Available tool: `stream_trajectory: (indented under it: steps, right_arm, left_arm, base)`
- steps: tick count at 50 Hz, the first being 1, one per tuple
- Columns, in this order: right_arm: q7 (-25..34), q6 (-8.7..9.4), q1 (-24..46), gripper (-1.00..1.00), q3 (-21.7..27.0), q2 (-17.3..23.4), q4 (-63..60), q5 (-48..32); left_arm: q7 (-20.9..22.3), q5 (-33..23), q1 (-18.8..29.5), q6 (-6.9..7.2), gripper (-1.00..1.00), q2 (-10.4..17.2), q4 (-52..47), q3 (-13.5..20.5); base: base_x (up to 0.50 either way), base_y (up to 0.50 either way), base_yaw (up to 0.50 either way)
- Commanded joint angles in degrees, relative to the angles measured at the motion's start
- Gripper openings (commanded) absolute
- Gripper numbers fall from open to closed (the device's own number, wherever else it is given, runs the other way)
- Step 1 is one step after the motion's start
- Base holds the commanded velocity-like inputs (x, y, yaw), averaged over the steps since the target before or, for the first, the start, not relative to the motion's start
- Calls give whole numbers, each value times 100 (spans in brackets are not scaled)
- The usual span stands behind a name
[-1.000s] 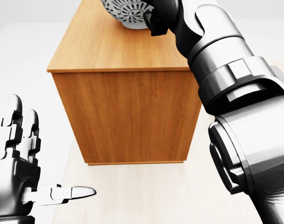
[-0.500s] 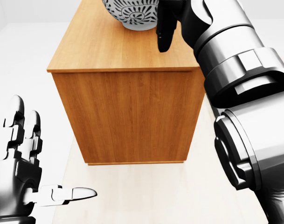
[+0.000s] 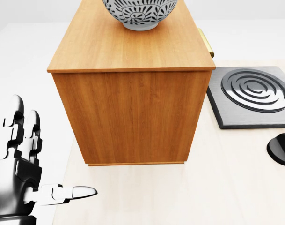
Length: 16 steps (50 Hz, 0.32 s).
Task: Put the bowl on the top of the cabinet.
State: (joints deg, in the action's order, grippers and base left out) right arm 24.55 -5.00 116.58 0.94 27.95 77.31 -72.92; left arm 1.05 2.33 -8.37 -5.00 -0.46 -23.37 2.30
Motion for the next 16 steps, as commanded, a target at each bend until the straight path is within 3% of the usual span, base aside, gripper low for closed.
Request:
stream_trajectory:
  steps: [1,16]
  right_arm:
    - [228,0,342,100,180,789,45,-444]
    - [-279,0,342,100,356,1259,85,-1174]
  left_arm:
    - [-38,-14,22,0,100,0,30,5]
    - [-26,12,3,0,100,10,35,3]
  base:
    - [0,0,0]
    - [0,0,0]
